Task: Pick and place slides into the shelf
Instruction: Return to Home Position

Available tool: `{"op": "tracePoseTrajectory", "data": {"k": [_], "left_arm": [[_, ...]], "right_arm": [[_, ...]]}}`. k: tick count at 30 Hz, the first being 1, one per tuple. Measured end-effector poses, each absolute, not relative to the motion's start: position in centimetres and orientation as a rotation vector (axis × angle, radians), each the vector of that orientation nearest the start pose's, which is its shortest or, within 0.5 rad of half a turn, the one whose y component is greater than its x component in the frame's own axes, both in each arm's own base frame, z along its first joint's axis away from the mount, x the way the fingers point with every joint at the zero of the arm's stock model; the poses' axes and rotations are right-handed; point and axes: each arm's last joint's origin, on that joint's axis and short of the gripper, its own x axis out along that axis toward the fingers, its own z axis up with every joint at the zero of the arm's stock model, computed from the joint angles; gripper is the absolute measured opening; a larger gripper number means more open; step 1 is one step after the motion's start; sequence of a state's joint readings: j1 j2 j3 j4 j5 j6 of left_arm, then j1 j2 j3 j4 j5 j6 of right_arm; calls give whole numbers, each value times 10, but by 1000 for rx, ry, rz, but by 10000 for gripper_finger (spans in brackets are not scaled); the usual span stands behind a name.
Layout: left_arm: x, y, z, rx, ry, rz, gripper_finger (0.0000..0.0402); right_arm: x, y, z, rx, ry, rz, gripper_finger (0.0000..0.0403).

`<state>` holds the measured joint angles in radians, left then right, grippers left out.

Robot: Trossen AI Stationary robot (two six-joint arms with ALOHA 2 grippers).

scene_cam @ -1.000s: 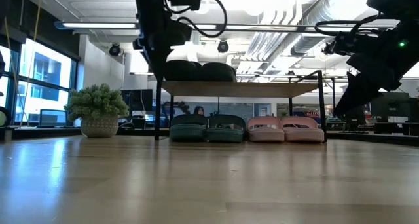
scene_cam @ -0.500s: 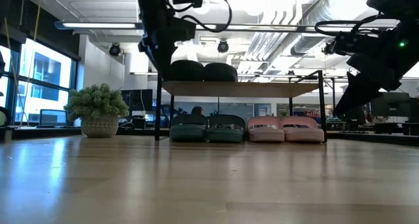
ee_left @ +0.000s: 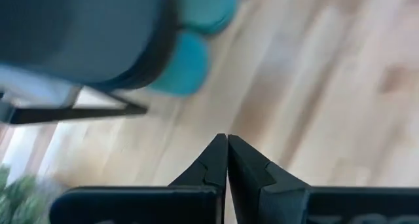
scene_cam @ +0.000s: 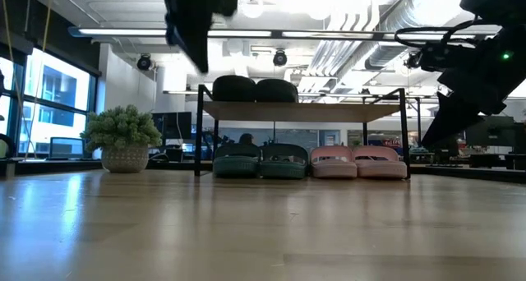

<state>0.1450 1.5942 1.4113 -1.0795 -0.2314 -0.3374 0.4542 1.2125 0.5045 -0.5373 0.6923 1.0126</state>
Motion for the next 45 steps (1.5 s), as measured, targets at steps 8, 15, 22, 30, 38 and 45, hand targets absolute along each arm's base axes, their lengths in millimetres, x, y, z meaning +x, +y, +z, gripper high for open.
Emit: {"op": "tracePoseTrajectory", "data": {"k": [8,15,22,30,38,45], "left_arm": [[301,-5,348,-85,803,11,1],[319,-19,367,15,504,-422,1],[330,-1,301,-13,445,-428,1],[303,17,274,-60,370,-342,1],[247,15,314,2,203,-207,0],[172,14,324,-17,64,-14,0]], "right_arm": [[168,64,159,304,828,-592,0],[163,64,192,336,713,-346,0],[132,53,203,424,354,-10,0],[103,36,202,467,83,72,0],[81,18,234,388,-14,-45,0],[66,9,257,333,-43,-121,0]]}}
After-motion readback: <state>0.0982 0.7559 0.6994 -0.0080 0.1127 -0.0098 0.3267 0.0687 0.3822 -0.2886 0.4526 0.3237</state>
